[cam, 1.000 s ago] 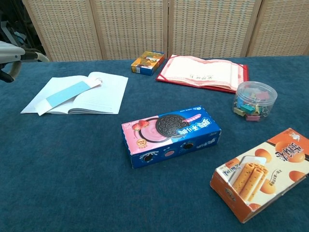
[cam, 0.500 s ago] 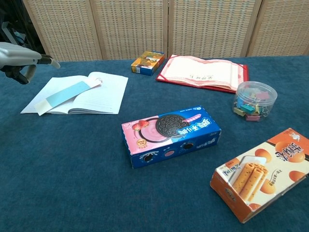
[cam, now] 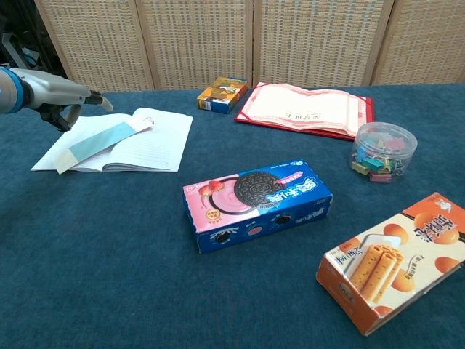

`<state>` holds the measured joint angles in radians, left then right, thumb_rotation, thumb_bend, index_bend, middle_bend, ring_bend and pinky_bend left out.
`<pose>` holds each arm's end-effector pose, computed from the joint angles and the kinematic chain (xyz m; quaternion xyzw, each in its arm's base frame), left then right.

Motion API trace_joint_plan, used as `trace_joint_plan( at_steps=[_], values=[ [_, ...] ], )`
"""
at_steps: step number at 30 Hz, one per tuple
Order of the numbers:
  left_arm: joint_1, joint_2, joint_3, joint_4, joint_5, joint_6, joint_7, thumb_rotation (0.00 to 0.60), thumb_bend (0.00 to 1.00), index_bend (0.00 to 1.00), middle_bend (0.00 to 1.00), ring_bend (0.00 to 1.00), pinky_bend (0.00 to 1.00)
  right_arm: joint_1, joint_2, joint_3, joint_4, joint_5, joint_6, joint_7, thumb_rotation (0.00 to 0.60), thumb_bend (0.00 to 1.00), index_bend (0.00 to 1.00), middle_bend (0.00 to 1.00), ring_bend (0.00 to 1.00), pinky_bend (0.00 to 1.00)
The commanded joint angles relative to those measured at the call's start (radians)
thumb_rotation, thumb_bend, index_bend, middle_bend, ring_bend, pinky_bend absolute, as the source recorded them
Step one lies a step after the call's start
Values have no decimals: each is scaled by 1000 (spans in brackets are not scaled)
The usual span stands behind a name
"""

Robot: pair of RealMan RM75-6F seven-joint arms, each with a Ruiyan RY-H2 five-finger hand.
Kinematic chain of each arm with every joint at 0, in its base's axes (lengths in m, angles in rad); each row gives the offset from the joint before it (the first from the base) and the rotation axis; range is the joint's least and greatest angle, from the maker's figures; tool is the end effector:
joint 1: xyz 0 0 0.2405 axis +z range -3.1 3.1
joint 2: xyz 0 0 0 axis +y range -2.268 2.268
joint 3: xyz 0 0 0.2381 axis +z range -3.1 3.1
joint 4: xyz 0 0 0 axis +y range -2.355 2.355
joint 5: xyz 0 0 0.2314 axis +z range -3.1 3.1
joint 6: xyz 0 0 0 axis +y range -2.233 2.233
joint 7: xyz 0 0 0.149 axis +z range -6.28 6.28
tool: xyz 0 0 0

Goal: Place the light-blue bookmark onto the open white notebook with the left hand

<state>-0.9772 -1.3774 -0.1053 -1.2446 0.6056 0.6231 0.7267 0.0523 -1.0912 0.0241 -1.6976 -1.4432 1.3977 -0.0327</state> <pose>-0.1946 0.4349 0.0227 -0.7842 -0.3156 -0.1279 0.5188 -0.3076 -0.1680 0.1188 0.5886 -0.4497 0.3436 0.5773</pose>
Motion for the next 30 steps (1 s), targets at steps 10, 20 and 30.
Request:
trace_joint_plan(
  at_steps=[10, 20, 30],
  values=[
    [-93, -82, 56, 89, -136, -22, 42, 600, 1000, 21, 0, 0, 0, 1, 5, 6, 8, 11, -5, 20, 600, 105, 2, 0, 0, 0],
    [-149, -136, 83, 162, -228, -41, 52, 600, 1000, 21, 0, 0, 0, 3, 6, 10, 13, 20, -10, 29, 600, 105, 2, 0, 0, 0],
    [-192, -187, 117, 224, -278, -73, 51, 600, 1000, 21, 0, 0, 0, 7, 5, 16, 21, 35, -20, 35, 600, 105, 2, 0, 0, 0]
  ],
)
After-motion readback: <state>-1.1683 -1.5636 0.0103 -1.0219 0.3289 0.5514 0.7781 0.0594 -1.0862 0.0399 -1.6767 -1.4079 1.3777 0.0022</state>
